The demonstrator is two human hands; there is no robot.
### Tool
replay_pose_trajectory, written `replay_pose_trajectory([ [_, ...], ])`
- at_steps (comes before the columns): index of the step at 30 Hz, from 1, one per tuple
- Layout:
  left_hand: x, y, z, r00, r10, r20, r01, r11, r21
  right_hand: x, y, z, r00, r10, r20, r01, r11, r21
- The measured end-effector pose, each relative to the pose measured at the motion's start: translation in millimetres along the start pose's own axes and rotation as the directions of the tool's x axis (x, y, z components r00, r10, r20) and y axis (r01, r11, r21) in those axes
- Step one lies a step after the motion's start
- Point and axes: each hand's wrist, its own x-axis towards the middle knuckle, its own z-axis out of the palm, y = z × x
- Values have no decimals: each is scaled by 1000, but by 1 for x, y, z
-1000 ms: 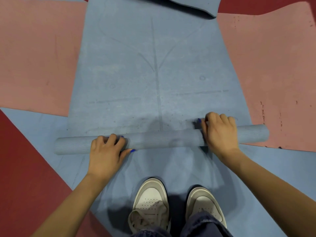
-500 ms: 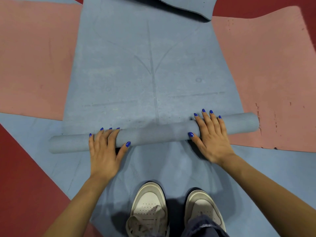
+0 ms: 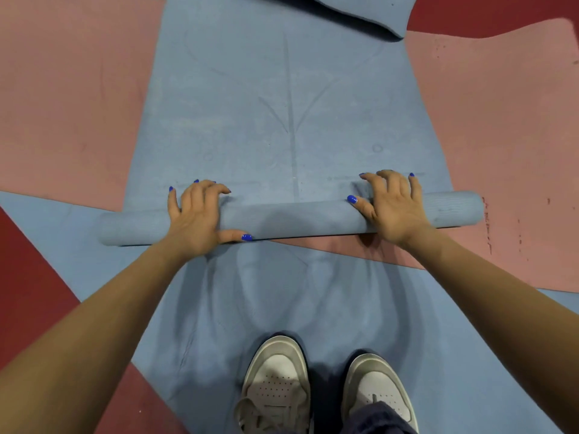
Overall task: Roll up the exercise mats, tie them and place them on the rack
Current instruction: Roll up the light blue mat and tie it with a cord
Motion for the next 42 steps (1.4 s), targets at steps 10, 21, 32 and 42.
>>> replay_pose_trajectory([
  [10, -3, 13, -4, 984, 149, -95, -136, 982, 134, -19, -21, 10, 964, -59, -259, 116, 971, 211],
  [21, 19, 14, -19, 960, 45, 275, -112, 966, 231, -3, 4, -8, 959, -187, 211, 163, 978, 127],
  [32, -12, 22, 0, 995, 60, 83, -85, 930, 356, 2, 2, -9, 945, -180, 272, 146, 979, 140],
  [42, -11, 23, 0, 990, -36, 139, -2, 965, 262, 1, -2, -8, 945, -177, 273, 151, 982, 112],
])
